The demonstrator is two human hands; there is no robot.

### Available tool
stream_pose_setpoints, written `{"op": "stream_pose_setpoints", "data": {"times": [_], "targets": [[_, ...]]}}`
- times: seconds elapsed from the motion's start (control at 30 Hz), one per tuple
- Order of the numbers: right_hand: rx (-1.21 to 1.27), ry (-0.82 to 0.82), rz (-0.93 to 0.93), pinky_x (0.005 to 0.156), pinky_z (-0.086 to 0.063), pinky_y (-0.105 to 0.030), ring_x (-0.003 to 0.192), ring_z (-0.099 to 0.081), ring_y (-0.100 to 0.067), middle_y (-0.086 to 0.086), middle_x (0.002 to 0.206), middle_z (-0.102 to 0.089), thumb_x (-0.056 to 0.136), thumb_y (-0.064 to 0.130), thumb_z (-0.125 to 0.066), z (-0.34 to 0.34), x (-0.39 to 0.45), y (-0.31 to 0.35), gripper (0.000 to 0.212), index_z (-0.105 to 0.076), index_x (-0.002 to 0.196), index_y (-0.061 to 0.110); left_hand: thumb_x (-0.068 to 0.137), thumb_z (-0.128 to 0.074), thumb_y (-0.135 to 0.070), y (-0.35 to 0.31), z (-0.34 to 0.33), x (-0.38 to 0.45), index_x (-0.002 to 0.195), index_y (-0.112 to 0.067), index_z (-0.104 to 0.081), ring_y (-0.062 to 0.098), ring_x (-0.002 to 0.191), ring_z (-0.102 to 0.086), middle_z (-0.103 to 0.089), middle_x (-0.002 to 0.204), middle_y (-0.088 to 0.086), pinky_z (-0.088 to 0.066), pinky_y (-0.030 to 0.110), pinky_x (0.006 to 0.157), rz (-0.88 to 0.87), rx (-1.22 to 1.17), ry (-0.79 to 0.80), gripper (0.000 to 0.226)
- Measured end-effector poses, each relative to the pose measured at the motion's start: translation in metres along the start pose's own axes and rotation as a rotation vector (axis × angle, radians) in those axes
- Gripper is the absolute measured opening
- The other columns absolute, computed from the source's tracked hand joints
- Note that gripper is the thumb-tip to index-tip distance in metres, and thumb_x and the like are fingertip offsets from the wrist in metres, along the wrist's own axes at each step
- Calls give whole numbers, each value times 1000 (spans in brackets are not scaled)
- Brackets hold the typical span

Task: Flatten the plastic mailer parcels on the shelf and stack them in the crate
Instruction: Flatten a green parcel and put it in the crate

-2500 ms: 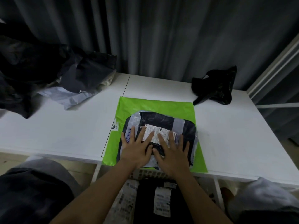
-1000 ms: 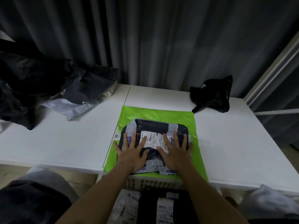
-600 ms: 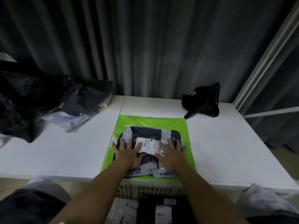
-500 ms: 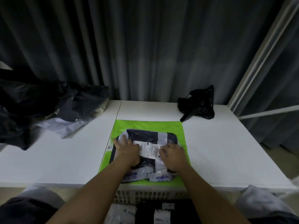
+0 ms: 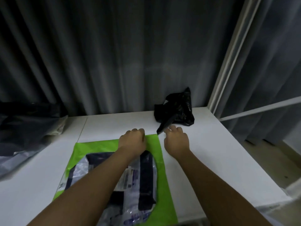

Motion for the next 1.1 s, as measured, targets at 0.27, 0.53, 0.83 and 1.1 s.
{"op": "stream_pose_setpoints", "data": {"times": [0.27, 0.53, 0.83, 1.1], "targets": [[-266, -37, 92, 83, -49, -38, 114, -53, -35, -14, 149, -38, 69, 29, -78, -31, 68, -8, 77, -47, 140, 29, 90, -46, -19, -10, -39, 52, 107, -21, -62, 27, 104, -57, -61, 113, 5, -49, 37, 85, -20, -226, 65, 23], [-189, 58, -12, 87, -46, -36, 120, -44, -32, -13, 134, -40, 94, 8, -48, -56, 67, -36, 39, -46, 133, 11, 93, -47, -18, -10, -49, 54, 113, -22, -62, 25, 106, -56, -59, 115, 5, -47, 37, 89, -46, -282, 67, 26], [447, -313, -144, 76, -39, -31, 99, -57, -35, -20, 113, -57, 100, 14, -46, 42, 24, -66, 27, -59, 116, -2, 93, -45, -15, -28, 1, 19, 122, -20, -56, 26, 109, -55, -54, 124, 7, -46, 35, 93, -15, -368, 68, 31], [850, -592, -148, 60, -38, -29, 78, -61, -30, -16, 84, -63, 98, 20, -50, 187, -40, -18, 17, -58, 90, 7, 97, -45, -20, -43, 91, -56, 149, -15, -23, 29, 123, -48, -46, 138, 12, -40, 31, 101, -43, -597, 29, 57]]}}
Point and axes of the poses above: each hand's wrist, its own x-axis towards the middle knuckle, its own z-axis out of the back of the hand, y = z × x, the point moved 7 cm from there along x, towards the middle knuckle
